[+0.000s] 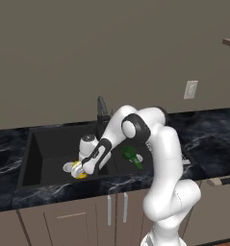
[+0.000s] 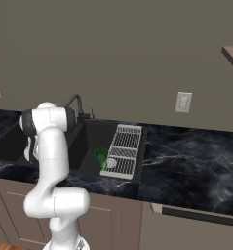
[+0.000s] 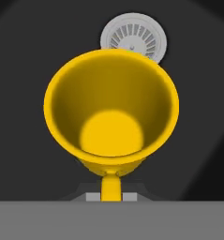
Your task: Move any existing items from the left basin to the right basin for drying. Then move the mug from the counter to the left basin of the sink for washing.
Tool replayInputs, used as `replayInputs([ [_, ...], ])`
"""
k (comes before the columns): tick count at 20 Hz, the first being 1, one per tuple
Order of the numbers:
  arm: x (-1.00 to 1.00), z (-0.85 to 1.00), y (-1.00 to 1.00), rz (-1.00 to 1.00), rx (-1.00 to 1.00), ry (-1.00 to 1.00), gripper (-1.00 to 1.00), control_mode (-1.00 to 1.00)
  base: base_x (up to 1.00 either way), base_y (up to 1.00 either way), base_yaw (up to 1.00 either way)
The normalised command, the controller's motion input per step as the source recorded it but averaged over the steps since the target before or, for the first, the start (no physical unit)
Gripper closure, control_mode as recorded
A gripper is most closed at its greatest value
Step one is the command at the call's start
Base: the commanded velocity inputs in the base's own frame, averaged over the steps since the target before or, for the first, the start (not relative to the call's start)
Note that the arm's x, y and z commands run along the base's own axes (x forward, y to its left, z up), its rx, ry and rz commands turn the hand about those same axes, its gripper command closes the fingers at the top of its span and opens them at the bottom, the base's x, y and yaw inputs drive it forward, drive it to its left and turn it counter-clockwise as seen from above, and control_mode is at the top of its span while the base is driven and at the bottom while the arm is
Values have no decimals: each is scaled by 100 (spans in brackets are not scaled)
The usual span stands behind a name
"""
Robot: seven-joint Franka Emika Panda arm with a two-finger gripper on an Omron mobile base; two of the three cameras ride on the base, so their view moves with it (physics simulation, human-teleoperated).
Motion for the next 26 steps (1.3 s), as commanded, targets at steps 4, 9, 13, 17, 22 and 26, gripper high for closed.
replayInputs([
  [4,9,-5,0,0,1,0,-100,-100,0,0,0],
  [9,2,0,0,0,3,0,-100,-100,0,0,0],
  [13,0,1,0,0,1,0,-100,-100,0,0,0],
  [17,0,12,0,0,0,0,-100,-100,0,0,0],
  [22,0,24,2,0,0,0,-100,-100,0,0,0],
  [26,0,29,4,-1,0,0,-100,-100,0,0,0],
])
